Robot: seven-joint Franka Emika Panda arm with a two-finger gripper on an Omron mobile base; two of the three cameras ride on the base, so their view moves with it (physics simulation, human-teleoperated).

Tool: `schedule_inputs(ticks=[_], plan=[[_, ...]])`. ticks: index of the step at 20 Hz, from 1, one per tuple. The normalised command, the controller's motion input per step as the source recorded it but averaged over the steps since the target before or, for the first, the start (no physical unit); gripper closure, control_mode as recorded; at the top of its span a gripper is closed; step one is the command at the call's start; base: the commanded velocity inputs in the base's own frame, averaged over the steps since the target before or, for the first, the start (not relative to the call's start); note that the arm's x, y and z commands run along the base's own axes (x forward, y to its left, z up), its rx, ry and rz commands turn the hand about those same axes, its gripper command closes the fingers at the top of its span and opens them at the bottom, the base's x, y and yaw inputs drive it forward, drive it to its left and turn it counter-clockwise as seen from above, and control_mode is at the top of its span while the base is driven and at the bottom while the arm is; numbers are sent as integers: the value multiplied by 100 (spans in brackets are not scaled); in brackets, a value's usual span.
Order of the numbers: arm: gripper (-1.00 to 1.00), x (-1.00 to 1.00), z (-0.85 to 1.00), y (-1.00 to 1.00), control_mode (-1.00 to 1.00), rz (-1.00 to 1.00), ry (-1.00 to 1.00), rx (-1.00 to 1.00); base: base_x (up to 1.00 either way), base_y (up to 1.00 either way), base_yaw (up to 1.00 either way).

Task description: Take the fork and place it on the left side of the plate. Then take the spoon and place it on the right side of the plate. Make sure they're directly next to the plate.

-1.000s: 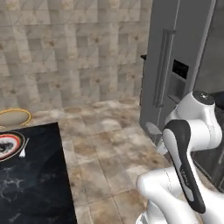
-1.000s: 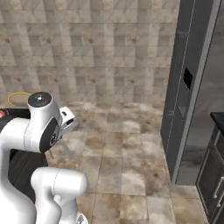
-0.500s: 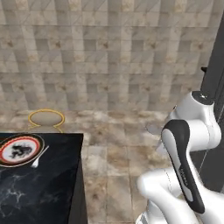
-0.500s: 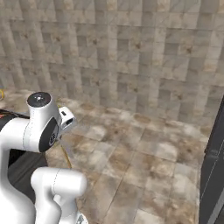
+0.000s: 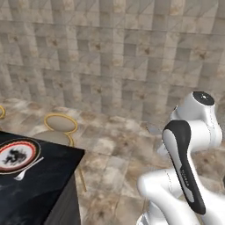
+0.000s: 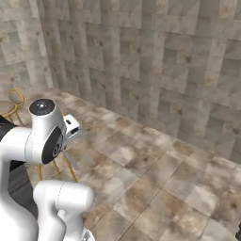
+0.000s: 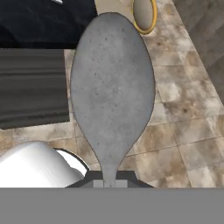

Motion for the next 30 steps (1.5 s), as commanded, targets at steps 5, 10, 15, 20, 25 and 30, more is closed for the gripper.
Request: schedule_inputs(ticks=[5, 10, 15, 20, 25, 30], plan=[[100, 0, 0, 0, 100, 0, 0, 0, 59, -74, 50], [100, 0, 0, 0, 100, 0, 0, 0, 59, -54, 59], [100, 0, 0, 0, 100, 0, 0, 0, 55, -39, 64], [100, 0, 0, 0, 100, 0, 0, 0, 46, -38, 65], [100, 0, 0, 0, 100, 0, 0, 0, 43, -42, 65], [100, 0, 0, 0, 100, 0, 0, 0, 36, -52, 63]])
